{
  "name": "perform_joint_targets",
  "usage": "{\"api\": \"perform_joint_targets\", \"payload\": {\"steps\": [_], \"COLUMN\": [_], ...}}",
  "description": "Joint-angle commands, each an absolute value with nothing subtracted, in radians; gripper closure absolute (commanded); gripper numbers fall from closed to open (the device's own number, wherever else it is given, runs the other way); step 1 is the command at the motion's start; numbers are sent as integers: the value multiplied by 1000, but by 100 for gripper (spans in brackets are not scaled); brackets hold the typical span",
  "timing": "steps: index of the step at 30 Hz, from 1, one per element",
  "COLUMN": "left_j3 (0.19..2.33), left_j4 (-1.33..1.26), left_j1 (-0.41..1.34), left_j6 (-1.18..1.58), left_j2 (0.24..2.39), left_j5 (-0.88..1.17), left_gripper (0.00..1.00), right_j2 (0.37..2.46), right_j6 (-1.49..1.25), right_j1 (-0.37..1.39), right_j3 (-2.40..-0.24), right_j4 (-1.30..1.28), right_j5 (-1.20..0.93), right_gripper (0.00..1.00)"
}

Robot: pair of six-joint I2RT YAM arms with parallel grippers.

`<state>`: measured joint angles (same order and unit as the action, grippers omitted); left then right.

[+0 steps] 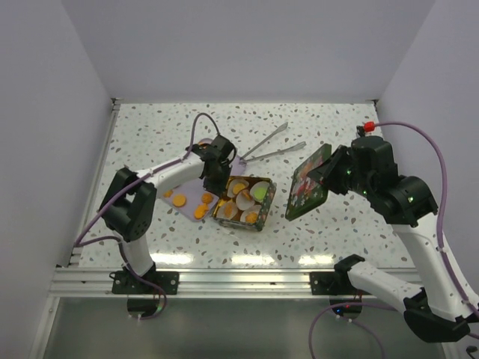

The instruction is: Pack the cookies

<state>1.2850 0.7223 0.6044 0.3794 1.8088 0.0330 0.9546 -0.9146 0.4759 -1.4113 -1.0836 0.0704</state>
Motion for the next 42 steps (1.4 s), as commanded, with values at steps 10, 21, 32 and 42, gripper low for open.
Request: {"api": "perform_joint_targets", "payload": {"steps": [10,21,32,42], "left_j3": [1382,1480,1326,941], "left_j4": [998,1058,1007,689], "left_j1": [600,600,499,342], "left_j6": [581,707,739,666], "left_j2": [1809,1839,1573,1206], "left_j5": [-271,-203,-134,136], "left_gripper": [100,72,30,27], "right_j2": [991,967,919,1060], "right_j6": [-887,-943,-1442,-1503], "right_j1": [472,434,431,528], "right_j3": [-1391,-1235,-626,-473], "right_j4": [-971,-617,330,623], "right_j5": [41,-214,-371,-269], "right_gripper": [100,100,100,100]}}
